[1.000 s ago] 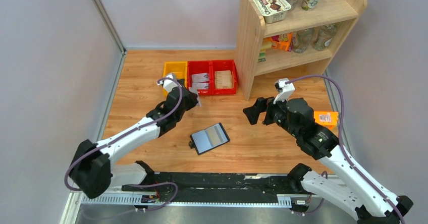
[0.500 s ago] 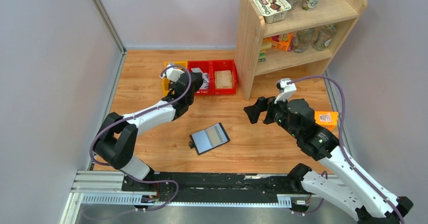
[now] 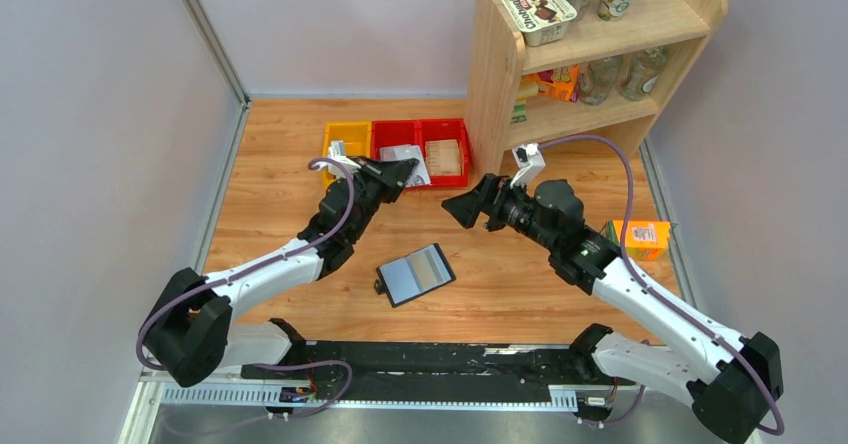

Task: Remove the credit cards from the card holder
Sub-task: Pick up the credit card from the card holder.

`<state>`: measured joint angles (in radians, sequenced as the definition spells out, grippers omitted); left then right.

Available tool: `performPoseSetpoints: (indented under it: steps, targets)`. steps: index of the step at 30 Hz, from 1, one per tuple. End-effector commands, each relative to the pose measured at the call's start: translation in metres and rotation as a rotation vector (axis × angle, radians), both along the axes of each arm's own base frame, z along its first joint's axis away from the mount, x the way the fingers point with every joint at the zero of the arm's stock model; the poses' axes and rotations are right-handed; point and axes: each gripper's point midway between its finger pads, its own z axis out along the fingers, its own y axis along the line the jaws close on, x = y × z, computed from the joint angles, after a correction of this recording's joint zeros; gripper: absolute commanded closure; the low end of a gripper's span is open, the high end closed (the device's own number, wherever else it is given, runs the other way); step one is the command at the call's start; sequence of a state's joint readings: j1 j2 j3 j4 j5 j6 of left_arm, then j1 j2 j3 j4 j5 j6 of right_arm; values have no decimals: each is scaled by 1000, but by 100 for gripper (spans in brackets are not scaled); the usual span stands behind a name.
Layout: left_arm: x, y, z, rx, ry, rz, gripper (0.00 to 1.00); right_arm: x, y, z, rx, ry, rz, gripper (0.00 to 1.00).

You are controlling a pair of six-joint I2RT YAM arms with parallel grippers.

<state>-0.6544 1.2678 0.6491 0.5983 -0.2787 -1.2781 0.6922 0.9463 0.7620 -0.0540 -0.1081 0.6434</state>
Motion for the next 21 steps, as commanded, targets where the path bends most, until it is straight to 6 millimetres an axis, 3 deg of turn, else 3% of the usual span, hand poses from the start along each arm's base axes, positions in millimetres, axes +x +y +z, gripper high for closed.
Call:
performPoseSetpoints:
  steps: [1,10,21]
  targets:
    - [-29,-16,50,-125,-133,-130,100,1,23,38,165,-56,83,9]
    - [-56,-31,71,-206,-192,-219,100,-3,35,50,306,-57,172,20]
    - [-78,-45,84,-253,-247,-293,100,5,43,47,357,-25,204,48]
